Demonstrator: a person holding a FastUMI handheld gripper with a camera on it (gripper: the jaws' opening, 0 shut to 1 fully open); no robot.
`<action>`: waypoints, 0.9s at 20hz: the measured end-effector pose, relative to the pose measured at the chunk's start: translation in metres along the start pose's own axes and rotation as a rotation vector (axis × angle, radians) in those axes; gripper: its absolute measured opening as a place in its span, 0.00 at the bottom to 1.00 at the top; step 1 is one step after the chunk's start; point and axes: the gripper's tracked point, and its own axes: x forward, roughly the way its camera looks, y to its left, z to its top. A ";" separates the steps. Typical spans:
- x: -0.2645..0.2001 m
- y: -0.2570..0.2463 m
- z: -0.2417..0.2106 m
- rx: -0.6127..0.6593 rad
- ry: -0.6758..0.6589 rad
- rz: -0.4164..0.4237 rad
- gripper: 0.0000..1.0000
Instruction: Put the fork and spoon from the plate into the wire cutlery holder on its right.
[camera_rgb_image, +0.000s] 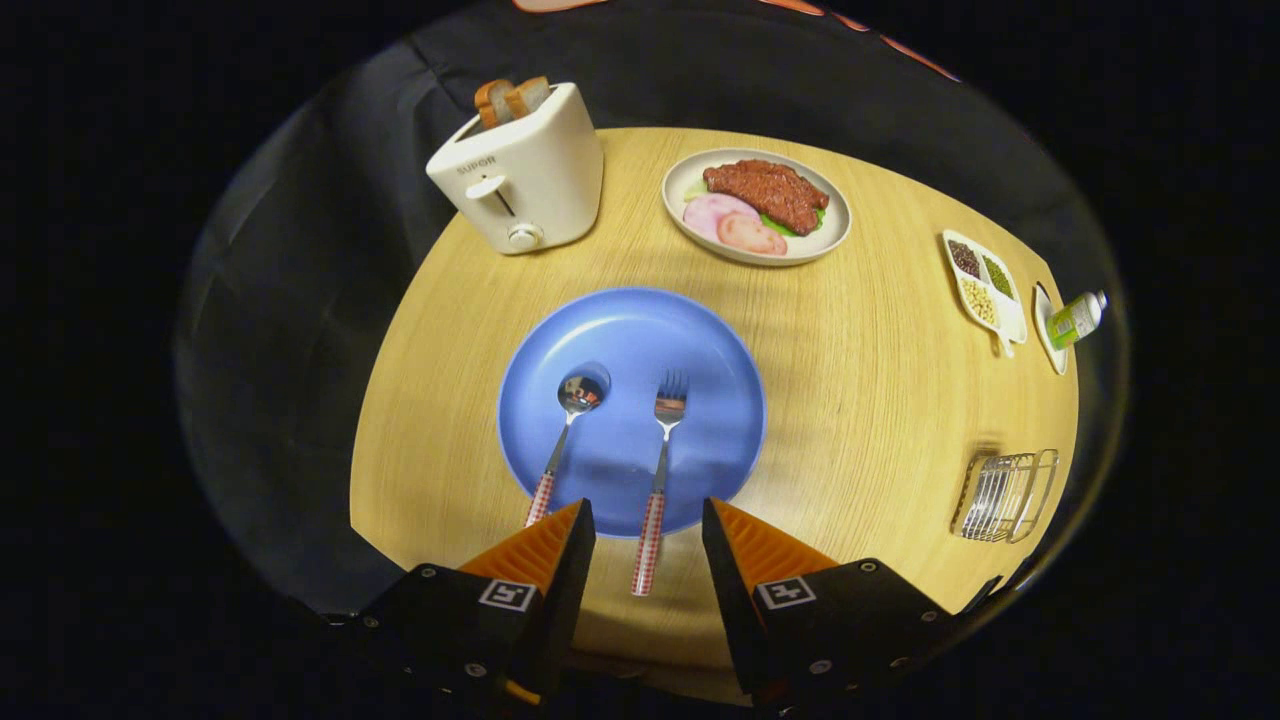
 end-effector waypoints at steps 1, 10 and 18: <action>0.007 0.004 -0.003 -0.001 0.019 0.003 0.64; 0.047 0.000 -0.011 0.016 0.117 -0.075 0.36; 0.057 0.003 -0.017 0.076 0.189 -0.065 0.13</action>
